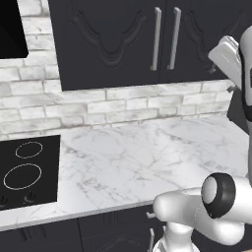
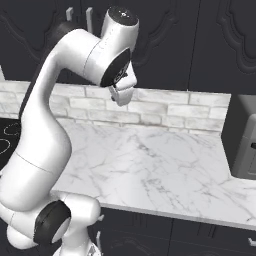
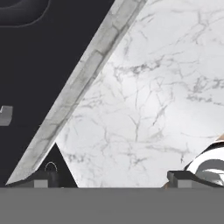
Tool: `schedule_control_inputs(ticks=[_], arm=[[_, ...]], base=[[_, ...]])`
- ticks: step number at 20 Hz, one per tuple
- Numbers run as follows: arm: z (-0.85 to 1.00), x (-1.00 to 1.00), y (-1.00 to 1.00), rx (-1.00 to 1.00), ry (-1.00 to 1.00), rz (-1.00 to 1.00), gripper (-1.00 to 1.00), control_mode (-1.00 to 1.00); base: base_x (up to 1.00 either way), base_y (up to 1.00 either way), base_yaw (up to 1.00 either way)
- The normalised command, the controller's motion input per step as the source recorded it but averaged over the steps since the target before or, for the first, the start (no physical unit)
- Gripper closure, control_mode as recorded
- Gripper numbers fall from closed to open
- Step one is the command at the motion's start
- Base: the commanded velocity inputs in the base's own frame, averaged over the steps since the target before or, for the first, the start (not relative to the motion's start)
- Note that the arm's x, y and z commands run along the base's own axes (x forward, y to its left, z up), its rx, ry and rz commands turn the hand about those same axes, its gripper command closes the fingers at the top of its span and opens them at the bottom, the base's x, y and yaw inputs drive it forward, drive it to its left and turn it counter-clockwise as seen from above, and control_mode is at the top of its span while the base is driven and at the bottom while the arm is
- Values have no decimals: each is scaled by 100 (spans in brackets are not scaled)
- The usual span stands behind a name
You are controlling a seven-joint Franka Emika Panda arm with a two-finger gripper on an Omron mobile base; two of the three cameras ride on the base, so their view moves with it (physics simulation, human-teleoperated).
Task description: Close all open cabinet doors.
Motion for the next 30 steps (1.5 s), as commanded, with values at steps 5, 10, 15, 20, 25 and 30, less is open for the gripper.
schedule_control_inputs(ticks=[5,10,15,20,25,30], arm=[[-35,-43,20,-20,0,0,-100,-100],[-27,-15,26,-17,0,2,-100,-100],[-37,-3,23,-15,0,11,-100,-100],[-41,-1,27,-14,0,8,-100,-100],[-41,1,25,-14,0,1,-100,-100],[-44,0,15,-14,0,6,-100,-100]], base=[[0,0,0],[0,0,0],[0,0,0],[0,0,0],[0,0,0],[0,0,0]])
